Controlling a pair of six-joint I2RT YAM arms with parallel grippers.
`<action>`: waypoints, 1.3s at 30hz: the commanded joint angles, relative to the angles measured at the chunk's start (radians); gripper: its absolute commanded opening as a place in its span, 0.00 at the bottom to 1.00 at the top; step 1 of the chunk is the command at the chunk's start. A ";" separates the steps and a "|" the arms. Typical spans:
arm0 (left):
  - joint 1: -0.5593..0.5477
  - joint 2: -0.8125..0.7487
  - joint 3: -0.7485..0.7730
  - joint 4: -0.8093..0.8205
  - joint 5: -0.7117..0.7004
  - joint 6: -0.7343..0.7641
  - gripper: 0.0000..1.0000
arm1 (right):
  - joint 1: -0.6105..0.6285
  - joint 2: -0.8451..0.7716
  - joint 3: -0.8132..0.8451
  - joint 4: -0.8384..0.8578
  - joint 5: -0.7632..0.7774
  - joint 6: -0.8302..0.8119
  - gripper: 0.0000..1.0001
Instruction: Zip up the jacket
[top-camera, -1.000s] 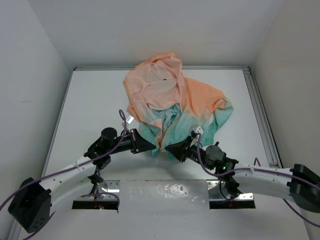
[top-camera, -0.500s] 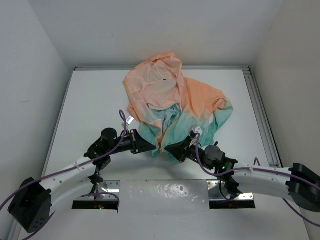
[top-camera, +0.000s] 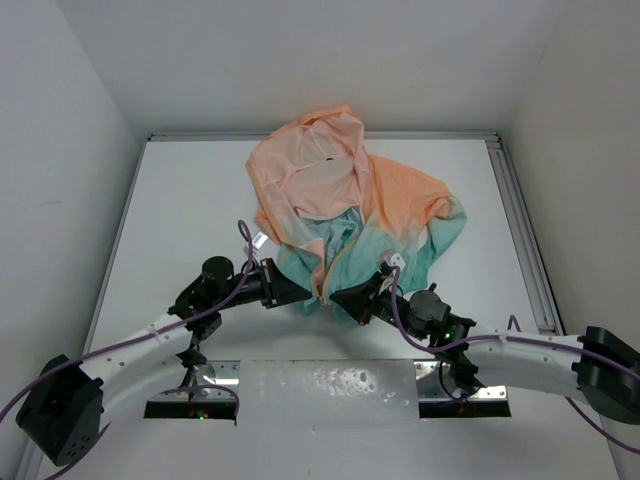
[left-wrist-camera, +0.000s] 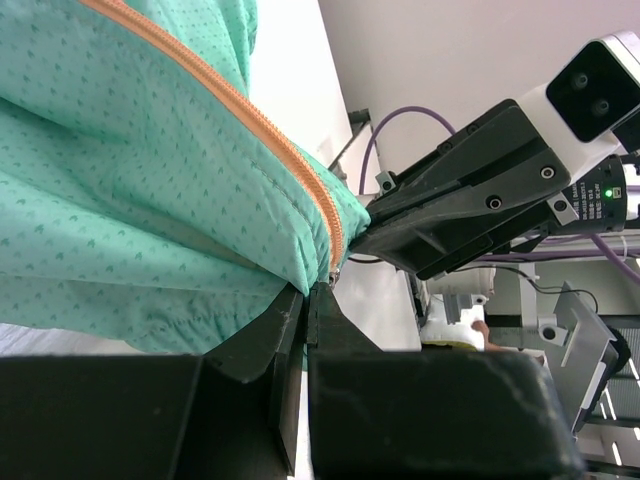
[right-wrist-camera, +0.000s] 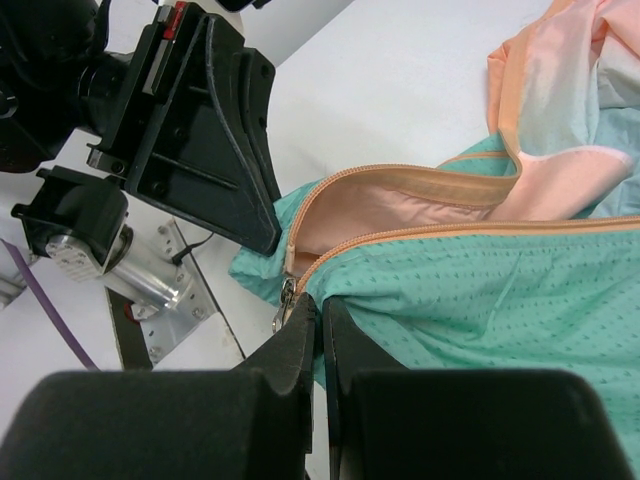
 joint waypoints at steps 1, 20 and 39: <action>0.009 -0.001 -0.006 0.059 -0.001 -0.007 0.00 | 0.001 -0.006 0.037 0.057 -0.017 -0.002 0.00; 0.007 0.028 -0.007 0.091 0.025 -0.010 0.00 | 0.003 0.016 0.045 0.063 -0.018 -0.002 0.00; 0.007 0.007 -0.021 0.074 0.029 -0.011 0.00 | 0.001 0.039 0.061 0.085 -0.006 -0.022 0.00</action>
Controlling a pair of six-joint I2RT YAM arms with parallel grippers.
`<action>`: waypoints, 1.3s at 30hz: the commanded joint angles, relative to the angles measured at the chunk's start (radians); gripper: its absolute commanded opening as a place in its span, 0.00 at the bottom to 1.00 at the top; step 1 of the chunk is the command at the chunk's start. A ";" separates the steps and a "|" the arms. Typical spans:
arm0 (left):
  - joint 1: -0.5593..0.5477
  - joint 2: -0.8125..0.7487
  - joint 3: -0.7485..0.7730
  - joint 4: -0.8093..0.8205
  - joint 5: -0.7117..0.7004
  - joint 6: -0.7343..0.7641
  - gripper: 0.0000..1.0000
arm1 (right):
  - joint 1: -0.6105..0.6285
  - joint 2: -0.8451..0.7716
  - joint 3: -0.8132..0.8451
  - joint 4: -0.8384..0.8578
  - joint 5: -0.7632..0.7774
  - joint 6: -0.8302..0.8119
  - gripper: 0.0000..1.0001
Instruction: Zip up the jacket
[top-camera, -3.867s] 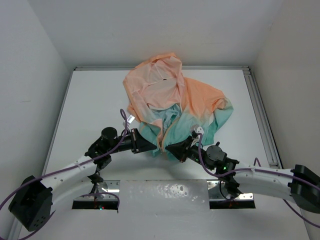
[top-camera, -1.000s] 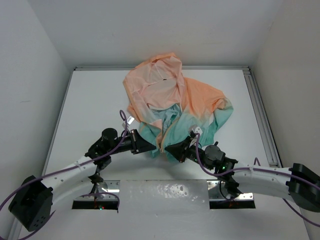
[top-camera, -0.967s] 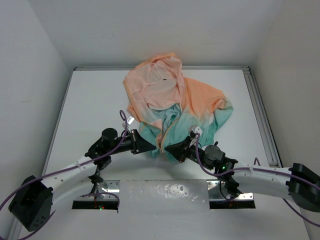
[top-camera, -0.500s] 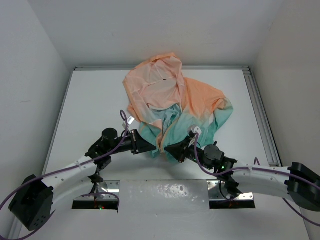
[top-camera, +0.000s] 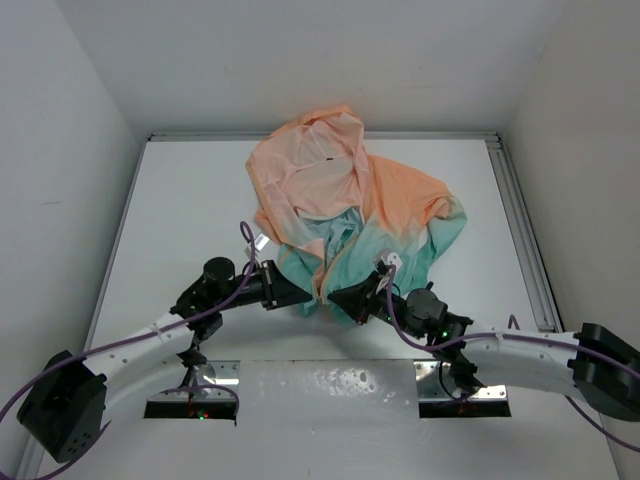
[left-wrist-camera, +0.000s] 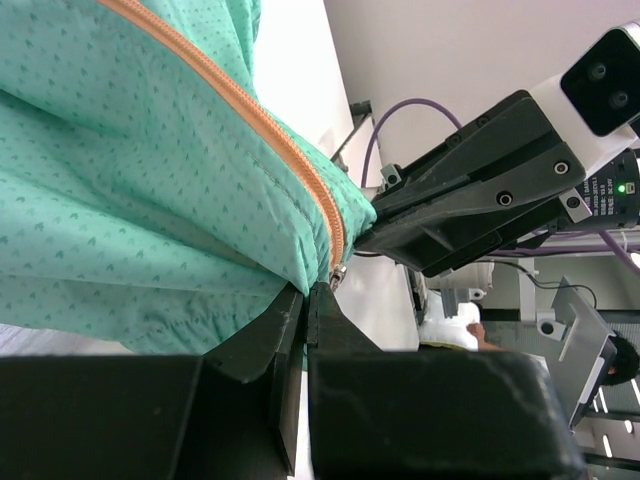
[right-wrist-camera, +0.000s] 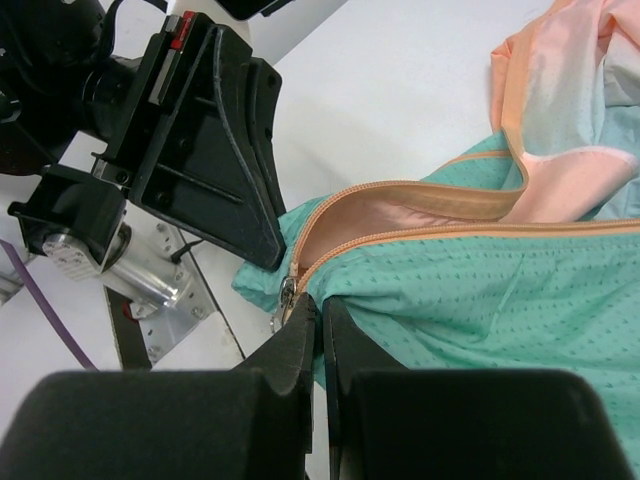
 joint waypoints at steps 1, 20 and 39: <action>0.004 -0.020 -0.009 0.048 0.015 -0.008 0.00 | 0.003 0.012 0.049 0.085 0.004 -0.021 0.00; -0.007 -0.069 -0.001 -0.046 -0.030 0.044 0.00 | 0.003 0.075 0.136 -0.014 0.050 0.006 0.00; -0.021 -0.090 0.023 -0.212 -0.105 0.158 0.00 | 0.001 0.299 0.532 -0.509 0.194 0.155 0.00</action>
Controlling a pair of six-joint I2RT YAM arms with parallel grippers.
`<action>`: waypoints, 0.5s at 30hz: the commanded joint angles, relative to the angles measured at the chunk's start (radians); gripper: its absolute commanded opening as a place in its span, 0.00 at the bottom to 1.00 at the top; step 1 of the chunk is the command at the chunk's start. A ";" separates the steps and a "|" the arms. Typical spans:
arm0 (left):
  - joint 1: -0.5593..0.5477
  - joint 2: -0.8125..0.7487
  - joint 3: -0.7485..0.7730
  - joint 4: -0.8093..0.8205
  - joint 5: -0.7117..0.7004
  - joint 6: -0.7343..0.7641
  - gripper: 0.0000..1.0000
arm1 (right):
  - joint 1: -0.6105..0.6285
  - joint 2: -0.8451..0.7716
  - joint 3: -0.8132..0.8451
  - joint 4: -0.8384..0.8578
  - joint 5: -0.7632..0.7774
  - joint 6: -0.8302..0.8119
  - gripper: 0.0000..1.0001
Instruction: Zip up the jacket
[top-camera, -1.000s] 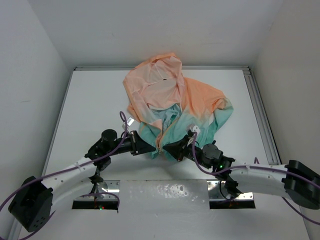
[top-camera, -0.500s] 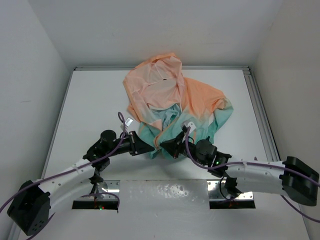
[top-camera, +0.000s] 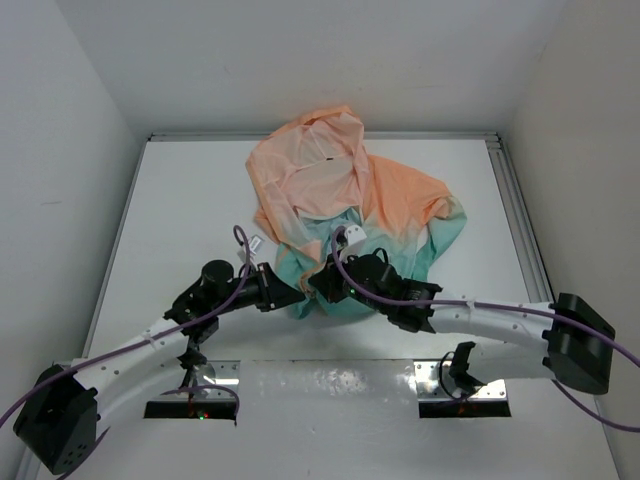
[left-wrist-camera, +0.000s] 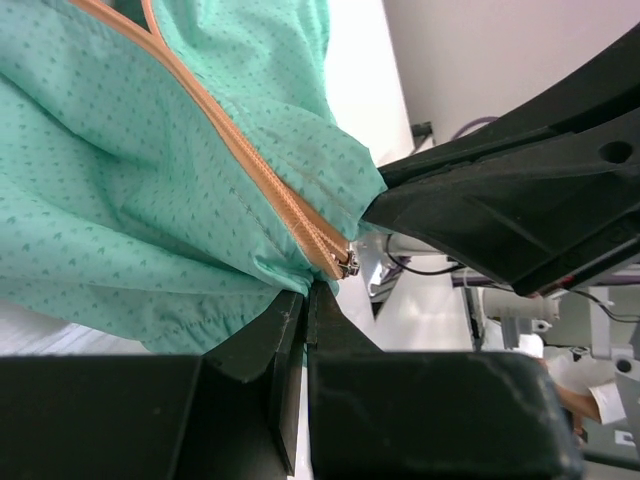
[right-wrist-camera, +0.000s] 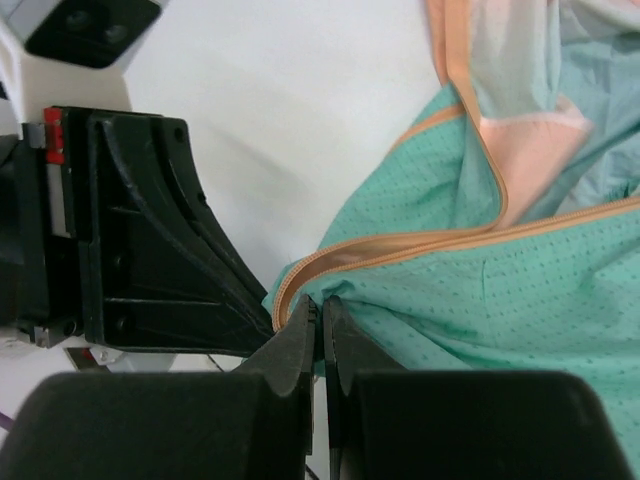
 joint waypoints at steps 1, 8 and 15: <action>-0.013 -0.007 0.029 -0.066 -0.006 0.048 0.00 | 0.001 0.011 0.098 -0.071 0.055 0.065 0.00; -0.022 0.022 0.053 -0.057 0.005 0.059 0.00 | 0.001 0.052 0.157 -0.227 0.120 0.104 0.00; -0.028 0.032 0.039 -0.099 0.009 0.074 0.00 | -0.001 0.117 0.226 -0.252 0.117 0.107 0.00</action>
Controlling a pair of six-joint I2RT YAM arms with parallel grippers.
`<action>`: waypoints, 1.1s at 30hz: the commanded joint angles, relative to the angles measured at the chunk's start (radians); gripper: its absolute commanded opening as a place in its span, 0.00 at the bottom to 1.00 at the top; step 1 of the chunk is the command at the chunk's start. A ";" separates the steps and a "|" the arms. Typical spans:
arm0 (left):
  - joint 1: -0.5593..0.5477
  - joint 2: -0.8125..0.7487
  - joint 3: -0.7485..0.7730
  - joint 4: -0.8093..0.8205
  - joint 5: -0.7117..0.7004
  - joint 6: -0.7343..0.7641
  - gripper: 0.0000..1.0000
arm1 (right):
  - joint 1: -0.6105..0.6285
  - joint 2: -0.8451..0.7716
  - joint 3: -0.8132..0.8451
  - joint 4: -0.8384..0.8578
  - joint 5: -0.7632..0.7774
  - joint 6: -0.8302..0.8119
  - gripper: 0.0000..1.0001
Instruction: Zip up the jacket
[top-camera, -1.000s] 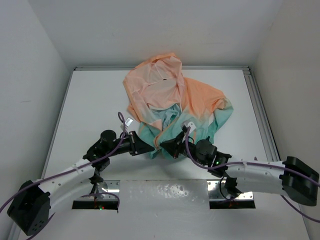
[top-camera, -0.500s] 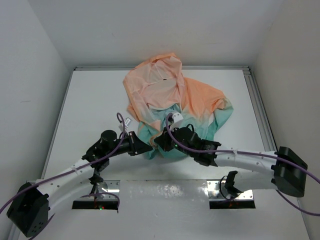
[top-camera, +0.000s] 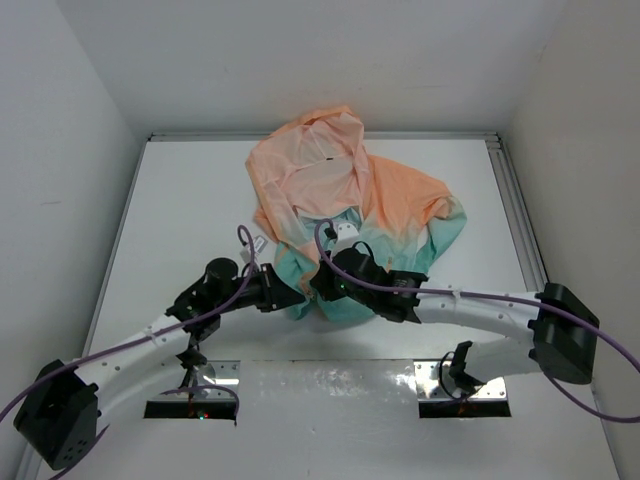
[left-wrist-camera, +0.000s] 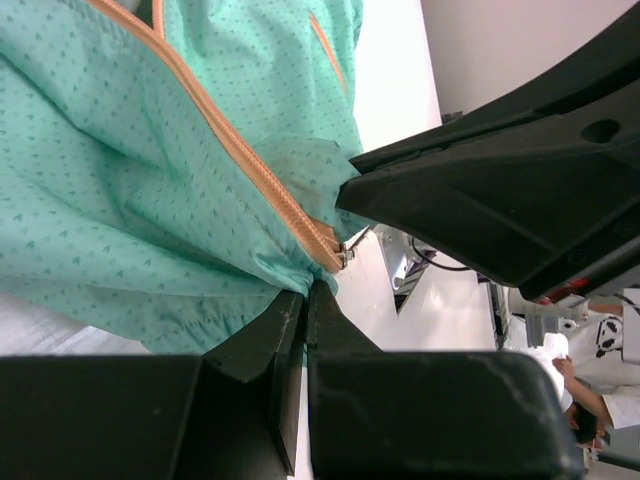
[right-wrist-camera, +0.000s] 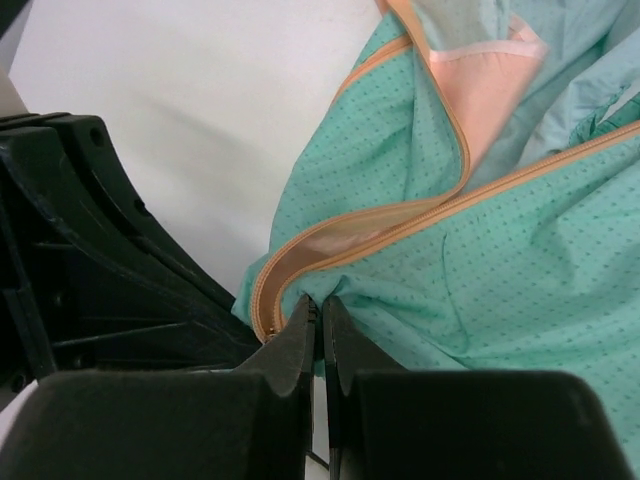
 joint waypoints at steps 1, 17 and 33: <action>-0.015 0.010 0.004 -0.025 0.046 0.020 0.00 | -0.004 0.016 0.081 0.007 0.045 0.008 0.00; -0.015 0.033 -0.007 -0.003 0.147 0.014 0.00 | -0.001 -0.224 -0.011 -0.176 -0.212 -0.078 0.24; -0.015 0.067 0.016 -0.011 0.175 0.033 0.00 | 0.191 -0.080 0.029 -0.214 -0.144 -0.339 0.28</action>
